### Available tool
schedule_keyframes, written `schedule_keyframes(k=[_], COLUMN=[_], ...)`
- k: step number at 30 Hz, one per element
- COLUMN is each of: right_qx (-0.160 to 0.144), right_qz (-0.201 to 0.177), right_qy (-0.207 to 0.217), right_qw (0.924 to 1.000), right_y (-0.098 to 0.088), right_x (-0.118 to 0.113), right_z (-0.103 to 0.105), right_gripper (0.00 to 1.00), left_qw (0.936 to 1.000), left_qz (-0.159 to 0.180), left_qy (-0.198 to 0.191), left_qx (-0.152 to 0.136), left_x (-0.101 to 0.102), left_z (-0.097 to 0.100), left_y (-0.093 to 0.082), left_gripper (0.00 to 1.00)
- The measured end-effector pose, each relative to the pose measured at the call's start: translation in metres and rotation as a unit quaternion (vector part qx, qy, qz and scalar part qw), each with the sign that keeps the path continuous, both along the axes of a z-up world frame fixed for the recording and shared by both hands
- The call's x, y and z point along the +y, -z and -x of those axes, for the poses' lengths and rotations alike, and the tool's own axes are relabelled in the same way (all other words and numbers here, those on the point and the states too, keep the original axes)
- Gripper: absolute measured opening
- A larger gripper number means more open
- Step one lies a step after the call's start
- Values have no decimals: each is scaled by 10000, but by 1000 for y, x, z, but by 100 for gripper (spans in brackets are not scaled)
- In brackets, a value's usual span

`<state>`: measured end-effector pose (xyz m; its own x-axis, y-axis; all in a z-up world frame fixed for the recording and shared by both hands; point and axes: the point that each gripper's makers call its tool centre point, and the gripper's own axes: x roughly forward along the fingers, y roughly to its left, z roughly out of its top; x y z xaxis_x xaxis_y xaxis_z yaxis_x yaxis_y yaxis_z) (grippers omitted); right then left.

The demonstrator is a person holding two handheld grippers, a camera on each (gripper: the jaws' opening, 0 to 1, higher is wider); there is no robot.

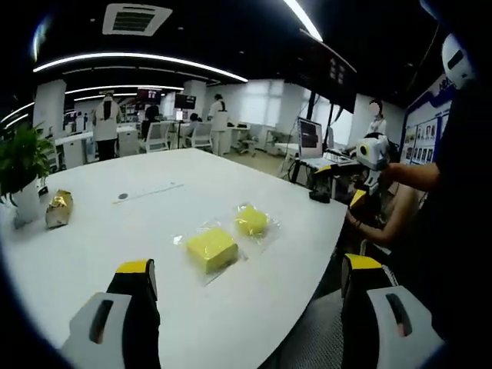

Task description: Compare the silicone blocks by pressing each to a similar depth, holding the contact briefly, and releasing to observe deformation and rebound differences across the visible hardness samples.

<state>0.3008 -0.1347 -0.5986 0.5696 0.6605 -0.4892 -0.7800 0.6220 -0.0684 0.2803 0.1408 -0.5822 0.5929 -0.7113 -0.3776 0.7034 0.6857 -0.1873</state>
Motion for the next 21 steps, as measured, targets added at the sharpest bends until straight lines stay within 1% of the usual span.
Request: schedule_keyframes(k=[3,4,6,8,11,13,17,21], right_qx=[49,64,120,254,332,362,369,495], right_qz=[54,37,15,-35,-30,-21,55,117], right_qy=[-5,2,32,54,59,62,63,105], right_qw=[10000,10000,9999,9997,9994,9993,9993,9986], right_y=[4,4,6,9,11,12,12,18], right_x=[-2,-3,-3,-4,-4,-4,-7,-11], right_z=[0,1,1,2,5,6,7,8], right_gripper=[94,95,96,96,96,96,96,96], left_qw=[9998,9997,9996,9995,9991,9985,9977,9974], left_qz=[-31,-54,-88,-126,-223,-285,-432,-396], left_qy=[-85,-91,-108,-93,-25,-15,35,47], left_qx=[192,210,247,287,350,473,519,596], left_x=[3,3,4,4,4,4,1,-5], left_z=[5,6,8,11,14,14,8,-8], left_y=[9,11,12,12,13,14,13,7], left_gripper=[99,99,99,99,99,99,99,99])
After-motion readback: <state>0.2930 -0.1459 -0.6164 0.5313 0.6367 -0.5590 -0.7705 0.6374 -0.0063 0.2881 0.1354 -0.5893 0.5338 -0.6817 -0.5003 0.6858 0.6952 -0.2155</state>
